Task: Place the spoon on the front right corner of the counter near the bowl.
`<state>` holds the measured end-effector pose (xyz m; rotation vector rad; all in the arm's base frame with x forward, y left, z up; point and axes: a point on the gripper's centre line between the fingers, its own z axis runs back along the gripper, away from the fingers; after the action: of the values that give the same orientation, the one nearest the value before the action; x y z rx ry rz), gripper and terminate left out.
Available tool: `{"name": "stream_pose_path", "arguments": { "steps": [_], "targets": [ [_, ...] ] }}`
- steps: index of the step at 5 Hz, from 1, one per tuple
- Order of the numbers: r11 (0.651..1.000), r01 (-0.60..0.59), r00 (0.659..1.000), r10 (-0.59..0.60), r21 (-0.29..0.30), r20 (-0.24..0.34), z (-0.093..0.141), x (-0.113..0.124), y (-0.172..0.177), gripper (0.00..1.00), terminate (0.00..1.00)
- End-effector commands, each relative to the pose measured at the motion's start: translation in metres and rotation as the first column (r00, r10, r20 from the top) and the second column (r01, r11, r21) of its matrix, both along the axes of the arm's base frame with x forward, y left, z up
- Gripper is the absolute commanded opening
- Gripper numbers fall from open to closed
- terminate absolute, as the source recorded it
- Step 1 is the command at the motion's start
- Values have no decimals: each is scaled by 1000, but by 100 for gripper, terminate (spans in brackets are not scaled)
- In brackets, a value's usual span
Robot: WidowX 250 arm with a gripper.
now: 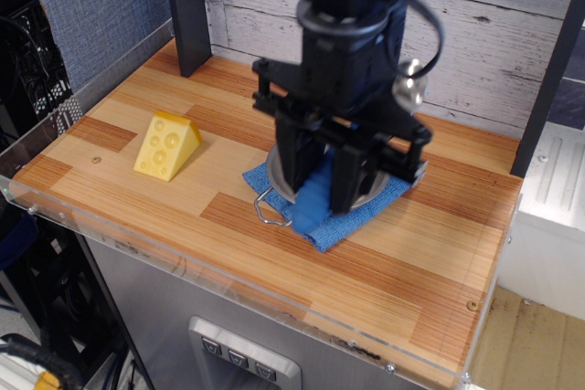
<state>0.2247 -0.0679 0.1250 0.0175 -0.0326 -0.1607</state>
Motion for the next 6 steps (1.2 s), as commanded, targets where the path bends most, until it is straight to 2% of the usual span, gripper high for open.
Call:
{"name": "stream_pose_path", "arguments": {
  "steps": [1,2,3,4,6],
  "targets": [
    [998,-66,998,65,13,26,-4,-8,-3,0,0],
    [999,-31,999,31,16,6,-33,0,-5,0,0],
    [1000,22,1000,-22,-13,-22,-63,9,-8,0,0],
    [999,53,997,-53,-15,-50,-77,11,-14,0,0],
    [998,37,996,-41,-42,-81,-88,9,-18,0,0]
  ]
}}
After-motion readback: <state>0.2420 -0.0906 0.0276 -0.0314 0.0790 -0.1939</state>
